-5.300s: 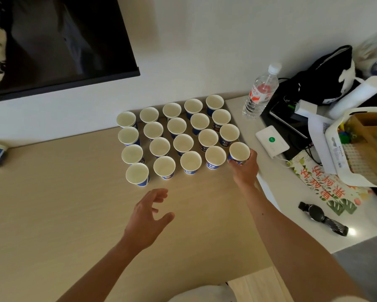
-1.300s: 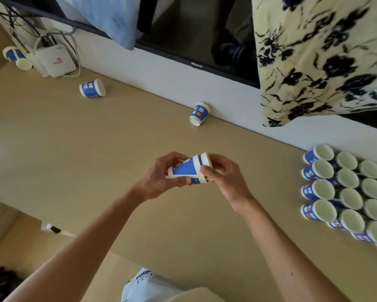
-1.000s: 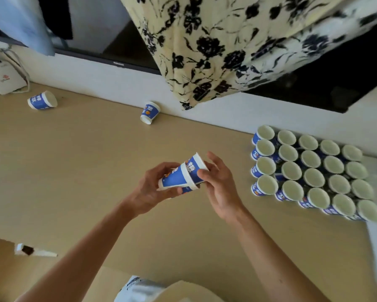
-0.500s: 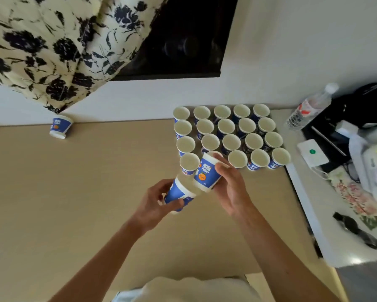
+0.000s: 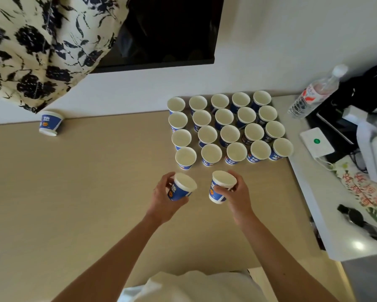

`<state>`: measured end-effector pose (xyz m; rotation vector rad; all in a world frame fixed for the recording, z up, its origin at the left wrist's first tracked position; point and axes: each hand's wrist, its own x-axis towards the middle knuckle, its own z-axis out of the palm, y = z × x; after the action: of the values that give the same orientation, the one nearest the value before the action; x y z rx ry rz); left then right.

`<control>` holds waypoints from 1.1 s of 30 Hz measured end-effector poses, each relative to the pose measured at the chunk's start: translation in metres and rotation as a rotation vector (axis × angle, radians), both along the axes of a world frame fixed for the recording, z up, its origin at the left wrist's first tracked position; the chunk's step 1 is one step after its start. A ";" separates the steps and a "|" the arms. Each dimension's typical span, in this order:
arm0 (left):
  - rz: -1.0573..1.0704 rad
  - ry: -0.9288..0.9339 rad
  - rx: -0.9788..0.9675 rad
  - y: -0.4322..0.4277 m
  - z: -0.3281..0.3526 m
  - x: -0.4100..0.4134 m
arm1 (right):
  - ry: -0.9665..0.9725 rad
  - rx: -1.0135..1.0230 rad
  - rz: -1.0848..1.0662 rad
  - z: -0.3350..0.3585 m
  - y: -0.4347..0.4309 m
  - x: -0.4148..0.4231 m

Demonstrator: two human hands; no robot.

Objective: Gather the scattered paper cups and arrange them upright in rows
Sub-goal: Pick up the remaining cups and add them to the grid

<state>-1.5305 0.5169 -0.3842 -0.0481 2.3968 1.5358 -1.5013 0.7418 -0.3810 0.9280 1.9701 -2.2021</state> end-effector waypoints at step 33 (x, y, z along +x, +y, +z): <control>0.091 0.005 -0.110 0.041 -0.048 -0.025 | -0.023 0.439 0.098 -0.070 -0.001 -0.024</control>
<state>-1.5559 0.5582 -0.4317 -0.1793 2.5138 1.4417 -1.5252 0.7408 -0.4507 0.8616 2.4815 -1.7300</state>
